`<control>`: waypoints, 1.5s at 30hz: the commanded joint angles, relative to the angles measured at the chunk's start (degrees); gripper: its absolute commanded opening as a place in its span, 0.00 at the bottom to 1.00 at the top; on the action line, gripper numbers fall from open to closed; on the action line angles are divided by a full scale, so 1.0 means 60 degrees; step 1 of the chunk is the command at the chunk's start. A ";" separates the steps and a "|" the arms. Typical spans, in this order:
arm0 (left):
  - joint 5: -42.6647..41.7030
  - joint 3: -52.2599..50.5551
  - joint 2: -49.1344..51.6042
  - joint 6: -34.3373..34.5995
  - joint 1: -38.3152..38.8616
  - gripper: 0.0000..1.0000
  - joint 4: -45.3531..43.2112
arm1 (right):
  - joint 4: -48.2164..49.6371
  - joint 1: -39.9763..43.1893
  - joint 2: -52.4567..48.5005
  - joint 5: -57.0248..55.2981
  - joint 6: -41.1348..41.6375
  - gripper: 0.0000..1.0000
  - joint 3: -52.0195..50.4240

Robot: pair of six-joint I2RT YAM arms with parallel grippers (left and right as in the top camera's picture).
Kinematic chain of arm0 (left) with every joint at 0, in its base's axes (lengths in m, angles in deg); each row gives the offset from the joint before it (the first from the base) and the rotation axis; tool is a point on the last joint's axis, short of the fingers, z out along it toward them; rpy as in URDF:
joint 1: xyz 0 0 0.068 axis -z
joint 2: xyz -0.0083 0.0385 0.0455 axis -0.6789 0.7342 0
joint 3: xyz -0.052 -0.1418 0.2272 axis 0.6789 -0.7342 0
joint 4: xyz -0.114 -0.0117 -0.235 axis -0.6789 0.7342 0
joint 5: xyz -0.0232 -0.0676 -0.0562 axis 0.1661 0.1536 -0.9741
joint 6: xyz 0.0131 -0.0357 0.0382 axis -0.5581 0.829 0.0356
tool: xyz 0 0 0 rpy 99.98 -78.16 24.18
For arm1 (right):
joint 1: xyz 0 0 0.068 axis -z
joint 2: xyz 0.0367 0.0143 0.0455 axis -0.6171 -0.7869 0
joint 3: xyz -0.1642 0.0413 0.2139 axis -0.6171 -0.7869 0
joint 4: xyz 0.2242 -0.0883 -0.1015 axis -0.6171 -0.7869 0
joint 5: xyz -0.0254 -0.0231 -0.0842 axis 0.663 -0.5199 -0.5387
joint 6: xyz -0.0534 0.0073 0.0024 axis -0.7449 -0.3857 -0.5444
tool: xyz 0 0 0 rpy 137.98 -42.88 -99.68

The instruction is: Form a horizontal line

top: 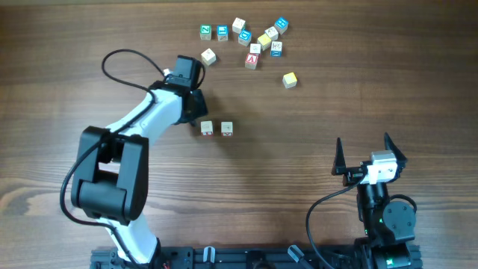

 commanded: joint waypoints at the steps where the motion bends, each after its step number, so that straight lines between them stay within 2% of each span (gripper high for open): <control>1: 0.0211 -0.0047 -0.0025 0.0044 -0.0262 0.24 0.0423 | 0.0029 0.0055 0.0062 0.0080 -0.0113 1.00 -0.0011; 4: 0.0160 -0.0047 -0.0025 0.0015 -0.0248 0.06 0.0860 | 0.0029 0.0055 0.0062 0.0080 -0.0117 0.99 -0.0011; 5: 0.0106 -0.0047 -0.0025 0.0015 -0.0248 0.06 0.1060 | 0.0029 0.0055 0.0062 0.0080 -0.0113 1.00 -0.0011; 7: 0.0029 -0.0047 -0.0025 0.0011 -0.0248 0.06 0.1268 | 0.0029 0.0055 0.0062 0.0080 -0.0117 1.00 -0.0011; 12: -0.1483 -0.0047 -0.0022 -0.0962 -0.0244 0.06 0.1435 | 0.0026 0.0055 0.0062 0.0080 -0.0113 1.00 -0.0011; 18: -0.1621 -0.0055 -0.0025 -0.0962 -0.0069 0.08 0.1672 | 0.0029 0.0055 0.0062 0.0080 -0.0113 1.00 -0.0011; 32: -0.1614 -0.0055 -0.0022 -0.1246 0.0721 0.07 0.1089 | 0.0029 0.0055 0.0062 0.0080 -0.0117 1.00 -0.0011; 45: -0.1370 -0.0055 -0.0022 -0.1494 0.0729 0.06 0.0641 | 0.0029 0.0055 0.0062 0.0080 -0.0113 1.00 -0.0011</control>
